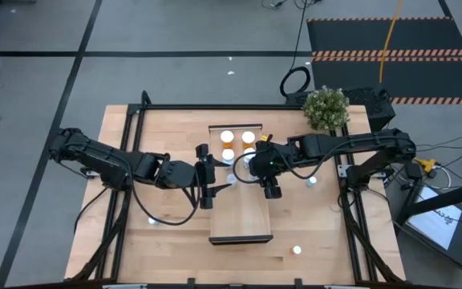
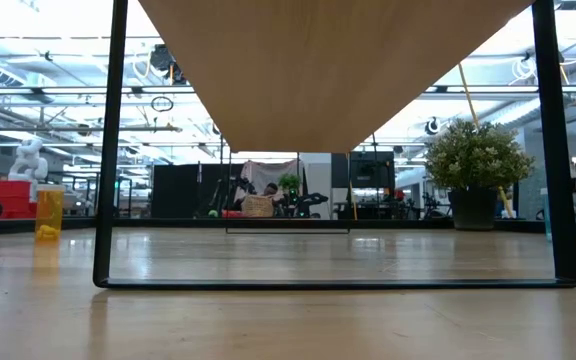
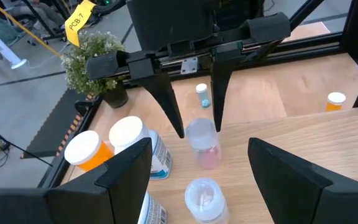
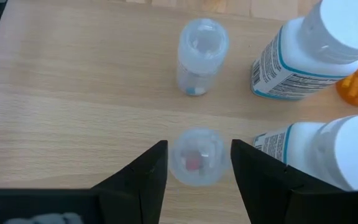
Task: Pick and place medicine bottles onto shelf by color
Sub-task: Put the transparent pill bottle on the shelf aligned with the other transparent pill bottle
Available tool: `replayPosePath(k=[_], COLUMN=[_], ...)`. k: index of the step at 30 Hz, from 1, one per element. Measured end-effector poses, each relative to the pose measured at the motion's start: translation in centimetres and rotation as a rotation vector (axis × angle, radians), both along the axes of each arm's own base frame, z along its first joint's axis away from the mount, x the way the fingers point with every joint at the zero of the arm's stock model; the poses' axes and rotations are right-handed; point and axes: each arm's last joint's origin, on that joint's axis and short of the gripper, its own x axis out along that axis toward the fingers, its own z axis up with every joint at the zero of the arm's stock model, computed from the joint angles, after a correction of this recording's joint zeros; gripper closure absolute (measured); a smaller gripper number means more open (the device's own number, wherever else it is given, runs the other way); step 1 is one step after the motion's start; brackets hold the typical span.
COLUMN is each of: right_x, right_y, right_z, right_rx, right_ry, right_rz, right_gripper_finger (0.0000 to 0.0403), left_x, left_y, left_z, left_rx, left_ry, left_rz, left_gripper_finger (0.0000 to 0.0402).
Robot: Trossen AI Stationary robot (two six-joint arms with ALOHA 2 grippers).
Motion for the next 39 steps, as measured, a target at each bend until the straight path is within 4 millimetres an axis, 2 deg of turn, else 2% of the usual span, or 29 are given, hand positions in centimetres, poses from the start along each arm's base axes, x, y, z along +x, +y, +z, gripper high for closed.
replayPosePath(k=[19,28,33,39], right_x=[-0.1,-3.0,-4.3,-4.0], right_y=[0.5,2.1,3.2,3.5], right_z=[0.6,2.7,0.8,-3.1], right_rx=[0.052,-0.002,-0.053,-0.047], right_ry=[-0.039,-0.090,-0.062,-0.112], right_rz=[-0.043,-0.133,-0.199,-0.236], right_gripper_finger=[0.0229,0.0229,0.0229,0.0245], left_x=[0.0,-0.1,-0.1,-0.1], left_y=[0.0,-0.2,-0.4,-0.4], left_z=[0.0,-0.1,-0.1,-0.1], left_rx=[-0.001,-0.017,-0.024,-0.036], left_ry=[0.000,0.008,0.012,0.010], left_rz=[-0.001,-0.019,-0.022,-0.016], left_gripper_finger=[0.0133,0.0133,0.0133,0.0133])
